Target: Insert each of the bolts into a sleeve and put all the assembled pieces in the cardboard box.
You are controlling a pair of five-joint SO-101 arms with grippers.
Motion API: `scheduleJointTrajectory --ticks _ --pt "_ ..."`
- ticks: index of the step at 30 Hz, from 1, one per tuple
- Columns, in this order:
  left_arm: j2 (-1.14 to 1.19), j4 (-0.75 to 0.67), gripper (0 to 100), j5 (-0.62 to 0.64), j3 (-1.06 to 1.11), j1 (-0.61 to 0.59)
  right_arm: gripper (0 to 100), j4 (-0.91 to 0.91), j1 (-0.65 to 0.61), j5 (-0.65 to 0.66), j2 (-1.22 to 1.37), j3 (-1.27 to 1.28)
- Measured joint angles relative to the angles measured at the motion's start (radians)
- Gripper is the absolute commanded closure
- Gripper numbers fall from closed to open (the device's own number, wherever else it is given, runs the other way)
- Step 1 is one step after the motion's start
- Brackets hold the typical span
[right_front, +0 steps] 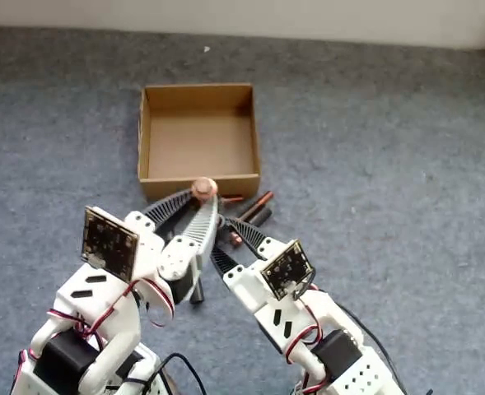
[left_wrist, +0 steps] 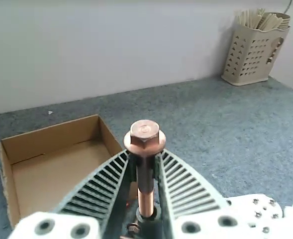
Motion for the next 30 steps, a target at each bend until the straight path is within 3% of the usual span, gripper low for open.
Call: scheduleJointTrajectory --ticks 5,26,30 --pt "-0.006 0.015 99 0.000 -0.002 0.060 99.5 0.000 0.000 0.000 0.000 0.000" --pt "-0.012 -0.044 99 -0.023 0.103 0.011 99.5 0.000 0.000 0.000 0.002 0.000" --pt "-0.012 -0.044 88 -0.023 0.109 0.011 99.5 0.000 0.000 0.000 0.002 0.000"
